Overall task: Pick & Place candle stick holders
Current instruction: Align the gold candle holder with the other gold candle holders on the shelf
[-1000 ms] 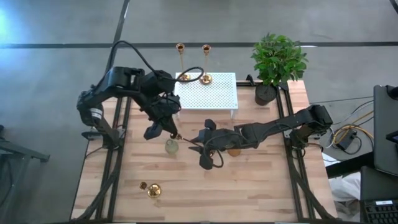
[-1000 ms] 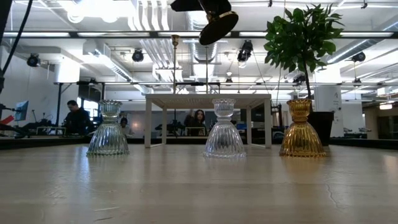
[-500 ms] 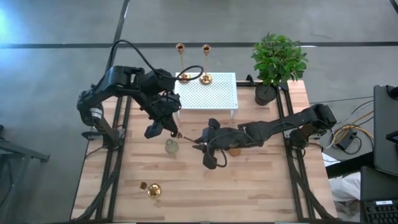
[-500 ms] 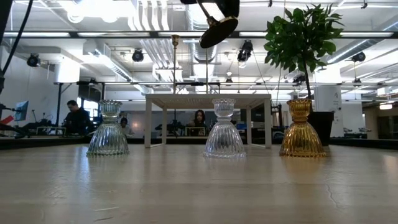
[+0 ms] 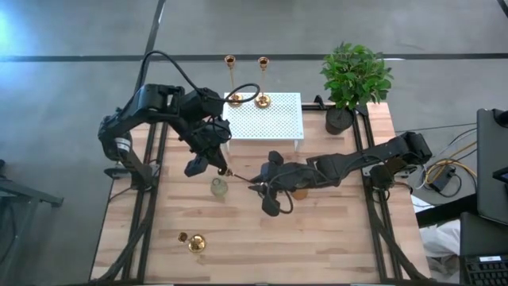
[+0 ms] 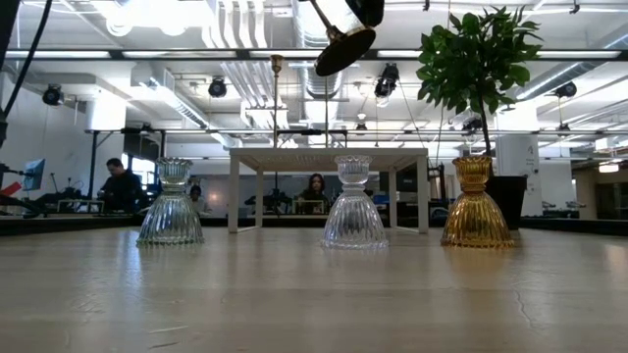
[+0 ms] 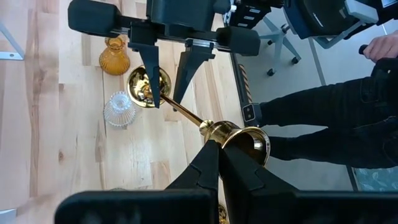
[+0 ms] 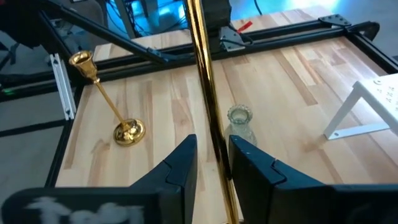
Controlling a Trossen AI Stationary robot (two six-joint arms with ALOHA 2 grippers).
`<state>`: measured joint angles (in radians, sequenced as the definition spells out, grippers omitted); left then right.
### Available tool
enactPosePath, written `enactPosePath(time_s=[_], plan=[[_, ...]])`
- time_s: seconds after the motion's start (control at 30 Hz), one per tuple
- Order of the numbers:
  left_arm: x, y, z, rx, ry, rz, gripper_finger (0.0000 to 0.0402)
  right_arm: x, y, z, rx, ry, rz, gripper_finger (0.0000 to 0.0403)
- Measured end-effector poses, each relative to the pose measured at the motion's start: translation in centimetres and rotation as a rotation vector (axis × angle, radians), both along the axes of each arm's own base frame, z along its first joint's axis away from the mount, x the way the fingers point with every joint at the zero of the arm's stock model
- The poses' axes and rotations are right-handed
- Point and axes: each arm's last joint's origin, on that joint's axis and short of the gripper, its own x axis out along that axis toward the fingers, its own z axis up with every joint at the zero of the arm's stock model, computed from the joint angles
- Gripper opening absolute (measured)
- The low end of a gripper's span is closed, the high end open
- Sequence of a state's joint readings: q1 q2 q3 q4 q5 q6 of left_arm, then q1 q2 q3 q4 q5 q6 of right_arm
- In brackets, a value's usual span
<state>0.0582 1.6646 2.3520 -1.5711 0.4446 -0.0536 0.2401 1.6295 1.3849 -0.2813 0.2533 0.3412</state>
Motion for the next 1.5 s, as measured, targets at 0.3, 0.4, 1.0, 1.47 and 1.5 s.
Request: enactPosePath(time_s=[0.3,0.4,1.0,1.47,1.5], plan=[[0.0,0.1,0.0,0.0,0.0,0.002,0.0007,0.0,0.0,0.0,-0.011,0.0,0.006,0.0034],[0.0,0.1,0.0,-0.005,0.001,0.005,0.0007,0.0,0.0,0.0,-0.029,0.0,0.02,0.0017],[0.0,0.2,0.0,-0.017,0.01,0.029,0.0101,0.0,0.0,0.0,-0.022,0.002,0.012,0.001],[-2.9,0.8,1.5,0.175,-0.071,0.129,0.0188,-2.8,-0.8,1.3,-0.059,0.071,-0.132,0.0009],[-3.6,0.9,1.8,0.199,-0.087,0.154,0.0188,-3.2,-0.9,1.6,-0.066,0.069,-0.145,0.0009]])
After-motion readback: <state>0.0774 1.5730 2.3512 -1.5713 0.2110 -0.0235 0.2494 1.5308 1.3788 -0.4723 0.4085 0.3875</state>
